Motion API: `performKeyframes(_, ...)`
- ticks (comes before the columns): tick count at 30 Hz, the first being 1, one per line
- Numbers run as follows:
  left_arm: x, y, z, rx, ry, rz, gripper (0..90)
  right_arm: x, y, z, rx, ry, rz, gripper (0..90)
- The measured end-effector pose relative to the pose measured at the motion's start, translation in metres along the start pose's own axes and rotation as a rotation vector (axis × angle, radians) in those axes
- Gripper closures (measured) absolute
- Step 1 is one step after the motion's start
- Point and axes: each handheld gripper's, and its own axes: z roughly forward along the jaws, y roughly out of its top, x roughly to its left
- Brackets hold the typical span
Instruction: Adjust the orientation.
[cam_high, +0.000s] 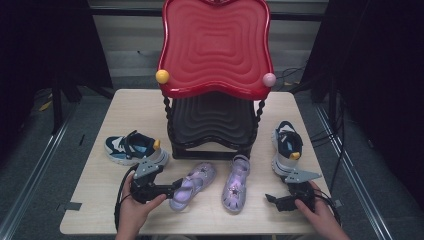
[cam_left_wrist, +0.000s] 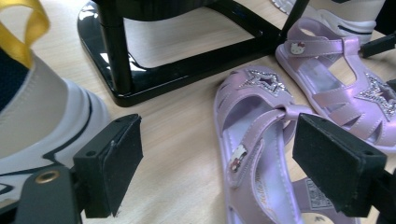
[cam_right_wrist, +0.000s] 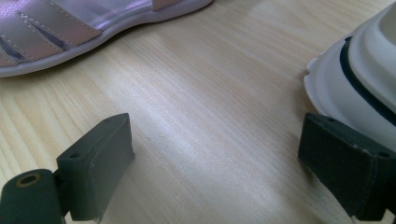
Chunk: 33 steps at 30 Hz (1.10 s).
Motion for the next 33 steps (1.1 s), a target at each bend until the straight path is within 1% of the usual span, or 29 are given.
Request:
performKeyframes(4, -0.002, 0.000, 0.003, 0.004, -0.007, 0.017, 15.7, 0.000, 0.000, 0.000, 0.000, 0.000, 0.000, 9.4)
performKeyframes(7, -0.004, -0.001, 0.005, 0.012, -0.003, 0.030, 16.3, 0.000, 0.000, 0.000, 0.000, 0.000, 0.000, 9.4)
performKeyframes(10, -0.005, -0.001, 0.007, 0.010, -0.004, 0.046, 21.3, 0.000, 0.000, 0.000, 0.000, 0.000, 0.001, 9.4)
performKeyframes(12, -0.006, -0.002, 0.009, 0.008, -0.008, 0.044, 22.9, 0.000, 0.000, 0.000, 0.000, 0.000, 0.001, 9.4)
performKeyframes(13, -0.006, -0.002, 0.010, 0.013, -0.008, 0.053, 23.6, 0.000, 0.000, 0.000, 0.000, 0.000, 0.000, 9.4)
performKeyframes(16, -0.007, -0.002, 0.011, 0.005, -0.019, 0.042, 25.8, 0.000, 0.000, 0.000, 0.000, 0.000, 0.000, 9.4)
performKeyframes(19, -0.007, -0.003, 0.011, 0.000, -0.033, 0.046, 29.6, 0.000, 0.000, 0.000, 0.000, 0.000, 0.000, 9.4)
performKeyframes(20, -0.008, -0.003, 0.011, -0.001, -0.033, 0.054, 31.3, 0.000, 0.000, 0.000, 0.000, 0.000, 0.000, 9.4)
performKeyframes(25, -0.012, -0.004, 0.010, -0.008, -0.037, 0.066, 34.1, 0.000, 0.000, 0.000, -0.001, 0.001, -0.002, 9.4)
performKeyframes(28, -0.011, -0.005, 0.010, -0.005, -0.046, 0.064, 35.8, 0.000, 0.000, 0.000, 0.000, 0.000, 0.000, 9.4)
performKeyframes(33, -0.012, -0.008, 0.014, 0.019, -0.051, 0.085, 38.9, 0.000, 0.000, 0.000, 0.000, 0.001, 0.000, 9.4)
